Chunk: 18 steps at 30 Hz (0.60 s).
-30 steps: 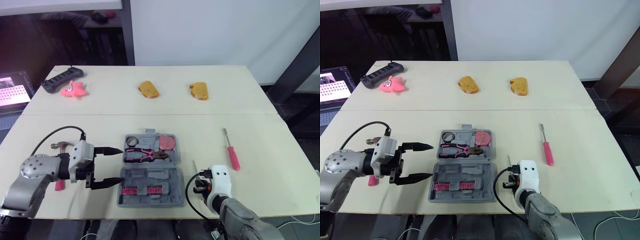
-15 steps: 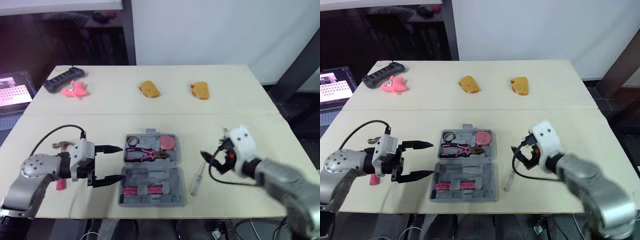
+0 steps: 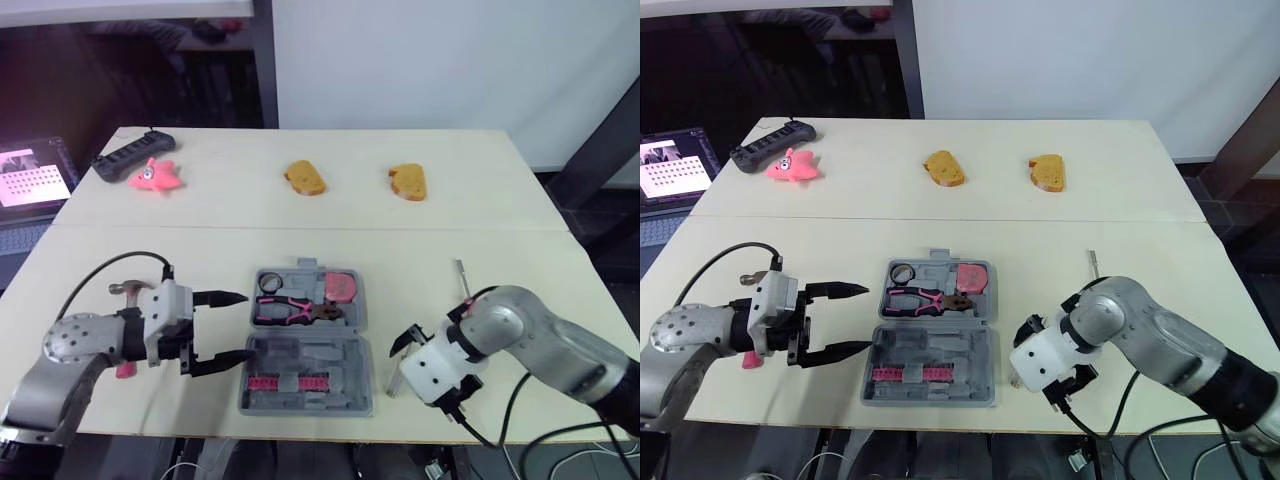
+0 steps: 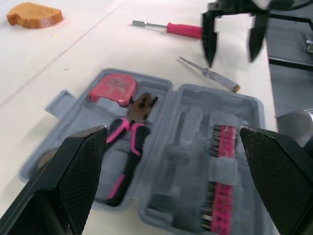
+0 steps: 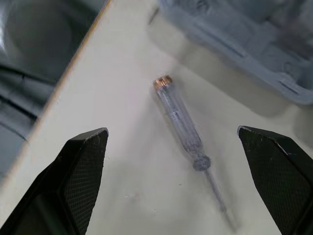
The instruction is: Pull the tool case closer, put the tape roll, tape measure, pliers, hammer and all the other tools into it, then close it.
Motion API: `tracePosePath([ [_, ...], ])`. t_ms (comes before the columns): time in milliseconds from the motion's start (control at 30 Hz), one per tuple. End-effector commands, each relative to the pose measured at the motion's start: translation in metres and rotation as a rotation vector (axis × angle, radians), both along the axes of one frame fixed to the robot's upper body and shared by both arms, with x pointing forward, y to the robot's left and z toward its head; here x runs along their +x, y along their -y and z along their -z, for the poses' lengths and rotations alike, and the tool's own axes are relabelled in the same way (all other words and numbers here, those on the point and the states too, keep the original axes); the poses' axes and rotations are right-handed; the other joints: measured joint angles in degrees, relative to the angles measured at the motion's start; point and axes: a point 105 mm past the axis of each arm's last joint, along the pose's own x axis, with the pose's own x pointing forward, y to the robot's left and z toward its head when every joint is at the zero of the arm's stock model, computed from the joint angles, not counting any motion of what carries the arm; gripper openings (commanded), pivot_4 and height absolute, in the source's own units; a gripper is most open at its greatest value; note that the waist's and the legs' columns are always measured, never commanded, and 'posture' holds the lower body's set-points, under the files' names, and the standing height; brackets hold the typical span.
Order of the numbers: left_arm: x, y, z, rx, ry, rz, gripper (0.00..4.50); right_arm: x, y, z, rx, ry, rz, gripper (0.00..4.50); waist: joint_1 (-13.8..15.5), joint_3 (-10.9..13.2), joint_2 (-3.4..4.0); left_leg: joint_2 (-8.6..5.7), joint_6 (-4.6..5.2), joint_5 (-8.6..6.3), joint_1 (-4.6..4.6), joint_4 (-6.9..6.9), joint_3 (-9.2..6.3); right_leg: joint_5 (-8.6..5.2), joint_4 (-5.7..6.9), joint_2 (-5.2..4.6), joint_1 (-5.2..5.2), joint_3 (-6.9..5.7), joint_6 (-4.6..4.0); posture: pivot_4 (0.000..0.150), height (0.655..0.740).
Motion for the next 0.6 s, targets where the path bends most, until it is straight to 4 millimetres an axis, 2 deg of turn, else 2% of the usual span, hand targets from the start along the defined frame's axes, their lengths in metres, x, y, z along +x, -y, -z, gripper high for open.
tracePosePath([
  [33, -0.002, 0.0, -0.008, -0.002, 0.041, -0.019, 4.5, 0.009, 0.005, 0.005, -0.072, 0.019, -0.049, 4.49, 0.1, 0.0, 0.01, 0.0, 0.0, 0.0, 0.02, 0.06, 0.0, 0.0, 0.04, 0.0, 0.01, 0.0, 0.0, 0.15, 0.74],
  [233, -0.006, 0.001, -0.007, -0.008, 0.036, -0.043, 4.5, 0.025, 0.01, 0.02, -0.162, 0.016, -0.036, 4.49, 0.1, 0.0, 0.01, 0.0, 0.02, -0.01, 0.02, 0.51, -0.01, 0.0, 0.26, 0.03, 0.14, 0.0, -0.05, 0.15, 0.74],
  [267, -0.006, 0.001, -0.006, -0.008, 0.036, -0.046, 4.5, 0.026, 0.011, 0.024, -0.178, 0.015, -0.038, 4.24, 0.0, 0.0, 0.01, 0.0, 0.02, -0.01, 0.03, 0.51, -0.02, 0.0, 0.27, 0.03, 0.15, 0.01, -0.05, 0.15, 0.74],
  [333, -0.006, 0.002, -0.007, -0.01, 0.037, -0.051, 4.5, 0.027, 0.012, 0.029, -0.197, 0.007, -0.046, 3.64, 0.0, 0.0, -0.02, 0.01, 0.02, -0.01, 0.08, 0.5, -0.05, 0.01, 0.3, 0.07, 0.16, 0.0, -0.03, 0.15, 0.74],
  [567, -0.005, 0.001, -0.007, -0.007, 0.035, -0.058, 4.5, 0.026, 0.004, 0.037, -0.175, 0.0, -0.037, 0.29, 0.1, -0.2, -0.3, 0.01, 0.02, -0.01, 0.12, 0.52, -0.09, 0.01, 0.29, 0.06, 0.3, -0.02, -0.04, 0.15, 0.74],
  [600, -0.004, 0.002, -0.007, -0.008, 0.035, -0.059, 4.5, 0.027, 0.004, 0.037, -0.171, -0.001, -0.029, 0.04, 0.1, -0.2, -0.35, 0.01, 0.02, -0.01, 0.14, 0.52, -0.09, 0.01, 0.29, 0.06, 0.31, -0.01, -0.04, 0.15, 0.74],
])
